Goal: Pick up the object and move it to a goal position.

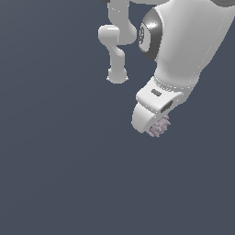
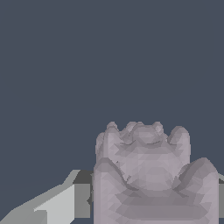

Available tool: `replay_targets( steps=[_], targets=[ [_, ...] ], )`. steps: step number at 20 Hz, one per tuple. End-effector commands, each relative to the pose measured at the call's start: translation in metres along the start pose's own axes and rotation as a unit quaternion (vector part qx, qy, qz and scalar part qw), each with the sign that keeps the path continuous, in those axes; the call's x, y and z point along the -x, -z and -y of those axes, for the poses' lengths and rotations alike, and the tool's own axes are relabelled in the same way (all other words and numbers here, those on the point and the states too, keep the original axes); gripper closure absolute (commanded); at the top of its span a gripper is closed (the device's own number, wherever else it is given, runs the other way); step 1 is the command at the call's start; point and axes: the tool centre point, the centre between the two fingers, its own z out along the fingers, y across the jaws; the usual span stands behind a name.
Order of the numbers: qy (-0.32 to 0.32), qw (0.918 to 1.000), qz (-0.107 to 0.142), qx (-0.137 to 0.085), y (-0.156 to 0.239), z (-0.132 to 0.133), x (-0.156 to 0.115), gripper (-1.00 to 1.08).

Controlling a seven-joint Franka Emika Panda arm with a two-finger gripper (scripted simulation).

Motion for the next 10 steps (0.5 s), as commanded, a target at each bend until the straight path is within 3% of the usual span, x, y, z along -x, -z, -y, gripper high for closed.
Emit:
replay_targets(
  steps=[1, 10],
  targets=[
    [-0.001, 1.0, 0.0, 0.0, 0.014, 0.005, -0.01, 1.08],
    [-0.001, 1.0, 0.0, 0.0, 0.049, 0.017, -0.037, 1.08]
  ],
)
